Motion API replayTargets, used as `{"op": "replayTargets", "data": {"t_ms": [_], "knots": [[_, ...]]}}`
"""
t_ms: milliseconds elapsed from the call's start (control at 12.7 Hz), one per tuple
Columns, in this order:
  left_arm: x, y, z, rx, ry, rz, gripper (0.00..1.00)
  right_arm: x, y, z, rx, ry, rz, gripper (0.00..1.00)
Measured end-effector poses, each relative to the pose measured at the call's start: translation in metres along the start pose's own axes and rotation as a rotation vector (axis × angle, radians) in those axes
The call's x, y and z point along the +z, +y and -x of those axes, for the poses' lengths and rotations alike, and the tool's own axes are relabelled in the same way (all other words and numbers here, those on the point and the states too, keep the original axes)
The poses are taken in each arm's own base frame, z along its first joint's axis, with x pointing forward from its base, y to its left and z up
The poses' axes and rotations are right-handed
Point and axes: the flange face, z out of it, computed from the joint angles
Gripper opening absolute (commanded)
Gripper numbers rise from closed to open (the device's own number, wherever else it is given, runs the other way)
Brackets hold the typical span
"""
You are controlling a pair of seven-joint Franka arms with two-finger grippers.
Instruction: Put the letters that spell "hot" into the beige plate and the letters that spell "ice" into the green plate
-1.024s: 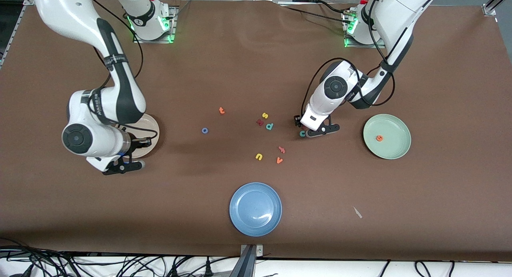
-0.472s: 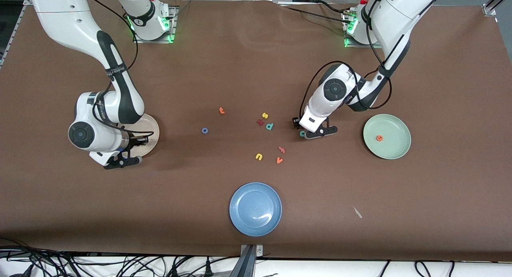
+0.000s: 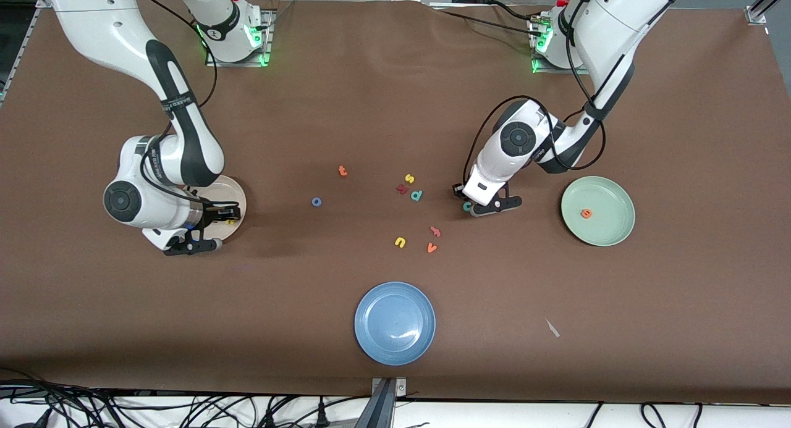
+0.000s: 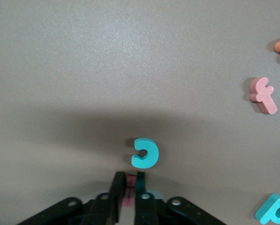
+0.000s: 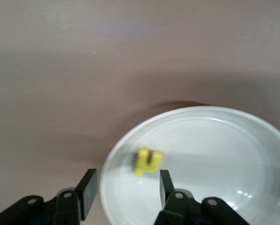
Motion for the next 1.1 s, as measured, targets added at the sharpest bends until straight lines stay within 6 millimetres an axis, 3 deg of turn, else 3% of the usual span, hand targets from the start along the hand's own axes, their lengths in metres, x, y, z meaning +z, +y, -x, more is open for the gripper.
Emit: {"op": "replayTargets", "data": {"t_ms": [157,315,630,709,866,1102], "knots": [[-0.005,-0.001,-0.007,-0.01,0.01,0.007,0.0,-0.005,-0.03,0.002,0.043,0.005,-0.017,0.71],[-0.022,-0.004,-0.02,-0.025,0.018,-0.011,0.0,-0.008,-0.064,0.005,0.089,0.007,-0.033,0.71],[-0.102,-0.021,-0.064,-0.028,-0.025,-0.162,0.0,-0.004,-0.14,0.017,0.164,0.027,-0.014,0.71],[-0.12,-0.033,-0.079,-0.004,-0.049,-0.187,0.0,-0.001,-0.16,0.021,0.188,0.039,0.002,0.72],[-0.139,-0.072,-0.106,0.057,-0.113,-0.203,0.0,0.009,-0.181,0.027,0.233,0.062,0.016,0.72],[-0.151,-0.155,-0.141,0.144,-0.199,-0.206,0.0,0.036,-0.193,0.036,0.272,0.11,0.004,0.72]]}}
